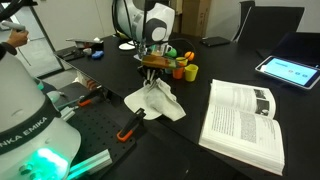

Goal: Use the white towel to clean the plate

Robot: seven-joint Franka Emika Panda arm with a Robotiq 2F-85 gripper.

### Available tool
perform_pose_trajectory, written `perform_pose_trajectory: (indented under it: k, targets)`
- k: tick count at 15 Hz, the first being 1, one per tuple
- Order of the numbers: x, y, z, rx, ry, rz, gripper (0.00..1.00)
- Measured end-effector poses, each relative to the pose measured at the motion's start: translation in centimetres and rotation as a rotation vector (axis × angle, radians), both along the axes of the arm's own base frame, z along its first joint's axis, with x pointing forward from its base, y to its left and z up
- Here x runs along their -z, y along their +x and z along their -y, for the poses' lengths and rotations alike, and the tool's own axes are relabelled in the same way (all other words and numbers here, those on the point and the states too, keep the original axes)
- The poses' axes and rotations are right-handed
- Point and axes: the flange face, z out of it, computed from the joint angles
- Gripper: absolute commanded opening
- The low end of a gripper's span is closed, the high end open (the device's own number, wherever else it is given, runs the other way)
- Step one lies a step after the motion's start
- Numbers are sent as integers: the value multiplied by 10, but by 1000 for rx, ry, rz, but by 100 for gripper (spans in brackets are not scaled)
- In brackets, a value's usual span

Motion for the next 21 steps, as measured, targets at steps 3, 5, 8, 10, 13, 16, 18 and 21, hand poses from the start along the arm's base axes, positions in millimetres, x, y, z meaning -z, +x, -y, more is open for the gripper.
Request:
perform_pose_trajectory:
  k: [3,5,8,10,13,16,18,21]
  targets:
    - [-1,-4,4,26,2,-12,1]
    - [1,-7,11,65,11,-35,1]
    - [5,-10,23,126,22,-61,1]
    - [10,-15,32,158,24,-100,1]
    - [21,-25,46,192,15,-151,1]
    - [30,-35,56,221,11,-202,1]
    - [34,-42,60,229,7,-234,1]
    - [38,-54,63,233,3,-277,1]
